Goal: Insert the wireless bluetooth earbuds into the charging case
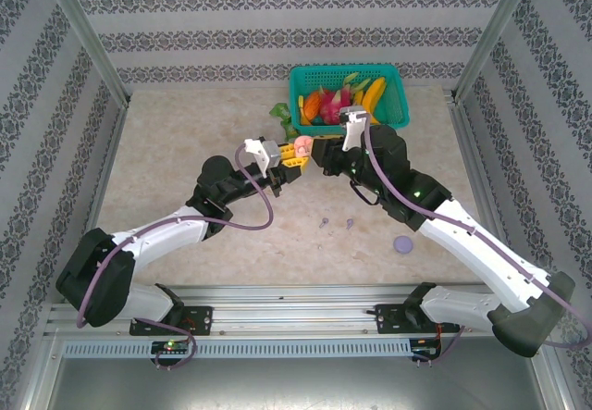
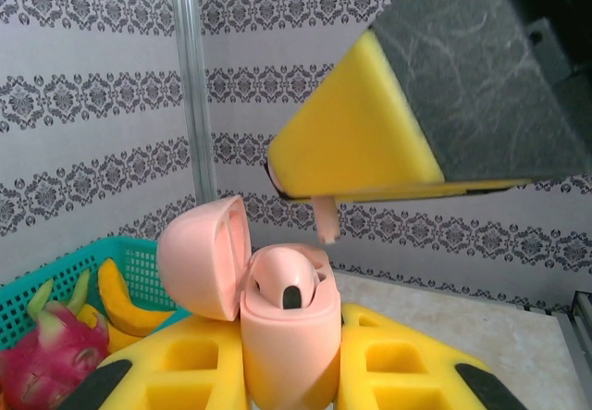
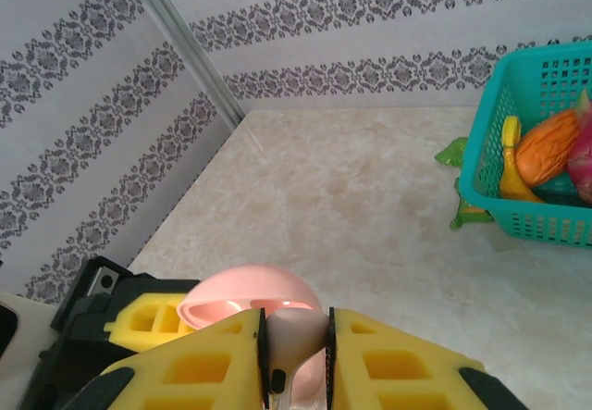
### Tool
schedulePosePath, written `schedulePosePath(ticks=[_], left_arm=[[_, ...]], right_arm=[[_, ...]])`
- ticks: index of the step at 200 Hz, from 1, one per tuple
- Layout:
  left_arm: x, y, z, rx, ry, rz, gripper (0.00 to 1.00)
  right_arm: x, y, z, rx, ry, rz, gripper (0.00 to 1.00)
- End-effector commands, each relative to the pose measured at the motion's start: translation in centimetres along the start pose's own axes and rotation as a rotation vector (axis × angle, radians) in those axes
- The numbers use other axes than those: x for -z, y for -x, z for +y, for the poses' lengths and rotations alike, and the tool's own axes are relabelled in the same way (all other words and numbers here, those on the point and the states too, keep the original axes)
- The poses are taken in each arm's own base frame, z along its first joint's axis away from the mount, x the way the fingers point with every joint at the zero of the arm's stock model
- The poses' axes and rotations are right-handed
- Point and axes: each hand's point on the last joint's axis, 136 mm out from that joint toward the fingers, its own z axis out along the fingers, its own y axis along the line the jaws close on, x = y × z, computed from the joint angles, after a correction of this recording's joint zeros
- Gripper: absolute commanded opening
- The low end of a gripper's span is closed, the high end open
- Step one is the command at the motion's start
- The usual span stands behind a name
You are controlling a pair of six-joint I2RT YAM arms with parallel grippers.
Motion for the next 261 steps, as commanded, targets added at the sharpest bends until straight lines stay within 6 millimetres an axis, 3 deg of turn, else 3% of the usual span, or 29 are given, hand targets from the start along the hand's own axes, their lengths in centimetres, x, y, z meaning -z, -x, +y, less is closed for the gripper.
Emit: schedulePosePath(ticks=[1, 144, 261], left_arm=[[-0.6, 1.4, -0.8, -0.025, -0.037, -0.034, 0.0], [-0.9, 1.4, -1.2, -0.027, -0.054, -0.032, 0.0], [-0.8, 1.6, -1.1, -0.043, -0.045, -0.036, 0.0]], right_arm=[[0.2, 0.0, 0.6, -0.009, 0.031, -0.012, 0.22], [-0.6, -0.2, 0.8, -0.023, 0.042, 0.0, 0.21], [-1.2, -2.4, 0.8, 0.012, 0.059, 0.086, 0.19]])
